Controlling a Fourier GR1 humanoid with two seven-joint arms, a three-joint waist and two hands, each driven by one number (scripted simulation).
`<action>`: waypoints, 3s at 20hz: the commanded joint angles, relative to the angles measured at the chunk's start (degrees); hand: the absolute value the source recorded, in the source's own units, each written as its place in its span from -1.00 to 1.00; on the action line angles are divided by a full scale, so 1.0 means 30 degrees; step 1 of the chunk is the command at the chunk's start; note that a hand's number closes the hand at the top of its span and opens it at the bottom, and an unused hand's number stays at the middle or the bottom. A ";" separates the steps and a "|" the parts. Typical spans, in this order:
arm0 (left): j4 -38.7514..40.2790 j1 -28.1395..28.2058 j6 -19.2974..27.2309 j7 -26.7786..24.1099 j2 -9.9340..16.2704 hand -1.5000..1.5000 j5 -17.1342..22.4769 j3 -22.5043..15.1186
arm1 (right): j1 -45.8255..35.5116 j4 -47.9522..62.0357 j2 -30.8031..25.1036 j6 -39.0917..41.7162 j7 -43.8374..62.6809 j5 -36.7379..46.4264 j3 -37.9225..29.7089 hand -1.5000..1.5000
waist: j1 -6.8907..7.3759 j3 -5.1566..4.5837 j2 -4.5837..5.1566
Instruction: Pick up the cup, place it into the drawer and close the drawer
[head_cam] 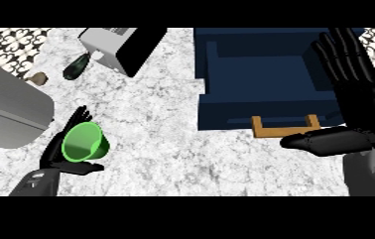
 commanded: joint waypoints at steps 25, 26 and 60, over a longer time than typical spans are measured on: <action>-0.2351 -0.1178 0.0784 -0.4834 -0.2854 1.00 0.2456 0.1764 | -0.0198 -0.0599 -0.0661 0.0224 0.1333 -0.0964 -0.0877 -1.00 | 0.0178 0.0046 -0.0186; -0.2168 -0.1715 0.1537 -0.4772 -0.3096 1.00 0.2790 0.2222 | -0.1147 0.0833 -0.0711 0.0157 0.0757 -0.0409 -0.0774 -1.00 | 0.0269 0.0032 -0.0038; -0.6979 -1.6264 1.3740 1.3174 -0.6632 1.00 0.5507 -0.5725 | 0.0407 0.0950 -0.0253 0.0350 -0.0672 0.0904 -0.0165 -1.00 | -0.0469 0.0133 -0.0084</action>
